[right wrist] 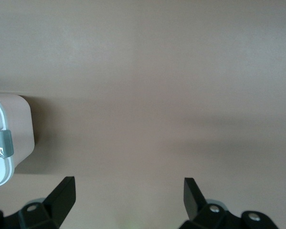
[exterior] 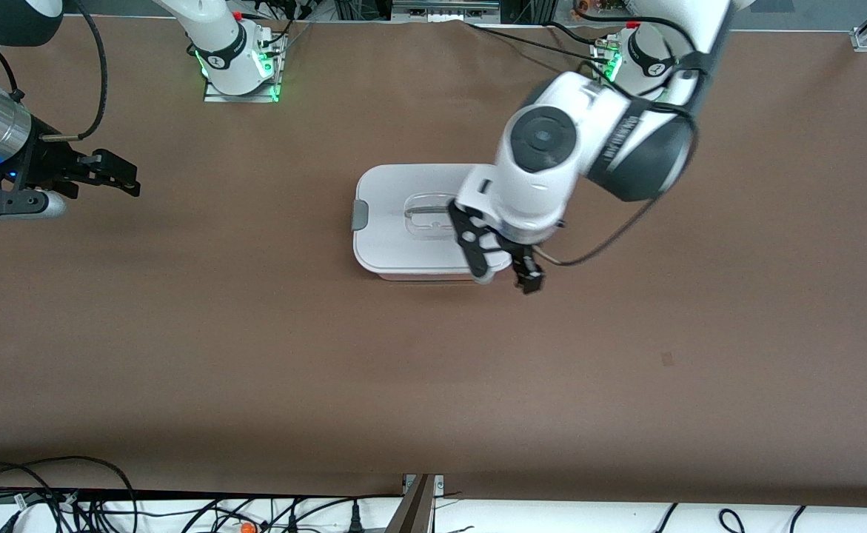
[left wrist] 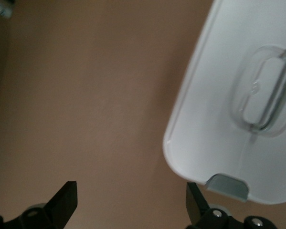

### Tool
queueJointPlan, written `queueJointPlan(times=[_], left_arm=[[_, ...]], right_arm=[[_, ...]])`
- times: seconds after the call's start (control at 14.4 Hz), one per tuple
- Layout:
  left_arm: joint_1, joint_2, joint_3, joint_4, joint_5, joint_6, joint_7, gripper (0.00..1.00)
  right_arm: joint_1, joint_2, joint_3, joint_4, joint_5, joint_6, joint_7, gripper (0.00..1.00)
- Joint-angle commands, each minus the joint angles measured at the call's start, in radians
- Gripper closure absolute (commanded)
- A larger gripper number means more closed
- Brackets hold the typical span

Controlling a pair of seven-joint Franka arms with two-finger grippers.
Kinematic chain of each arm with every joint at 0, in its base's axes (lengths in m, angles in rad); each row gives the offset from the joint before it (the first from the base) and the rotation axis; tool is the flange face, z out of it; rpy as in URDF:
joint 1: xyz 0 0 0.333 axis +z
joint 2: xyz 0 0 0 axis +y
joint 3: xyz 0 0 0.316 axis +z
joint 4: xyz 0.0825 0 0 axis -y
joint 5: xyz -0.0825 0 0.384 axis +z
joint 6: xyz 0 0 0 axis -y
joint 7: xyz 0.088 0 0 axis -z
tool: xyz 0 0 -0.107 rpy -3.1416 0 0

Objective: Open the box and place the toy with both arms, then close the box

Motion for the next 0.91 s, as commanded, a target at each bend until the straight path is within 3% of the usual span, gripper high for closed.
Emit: queueJointPlan(times=[0.0,0.14,0.35,0.56,0.84], left_arm=[[0.109,0.003,-0.016,0.055,0.001,-0.089,0.001,0.00],[0.207,0.003,-0.016,0.107,-0.001,-0.114,0.002,0.00],[0.318,-0.048,-0.018,0.108,0.002,-0.123,-0.010,0.00],[0.419,-0.127,-0.013,0.084,-0.002,-0.141,-0.070,0.00],[0.555,-0.256,-0.012,-0.023,-0.100,-0.206,-0.174,0.00]], right_arm=[[-0.004,0.005,0.001,0.015,0.002,-0.010,-0.005,0.00],[-0.004,0.005,0.001,0.015,0.002,-0.010,-0.005,0.00],[-0.004,0.005,0.001,0.017,0.002,-0.009,-0.005,0.00],[-0.004,0.005,0.001,0.015,0.002,-0.009,-0.005,0.00],[-0.002,0.005,0.001,0.015,0.002,-0.010,-0.005,0.00]])
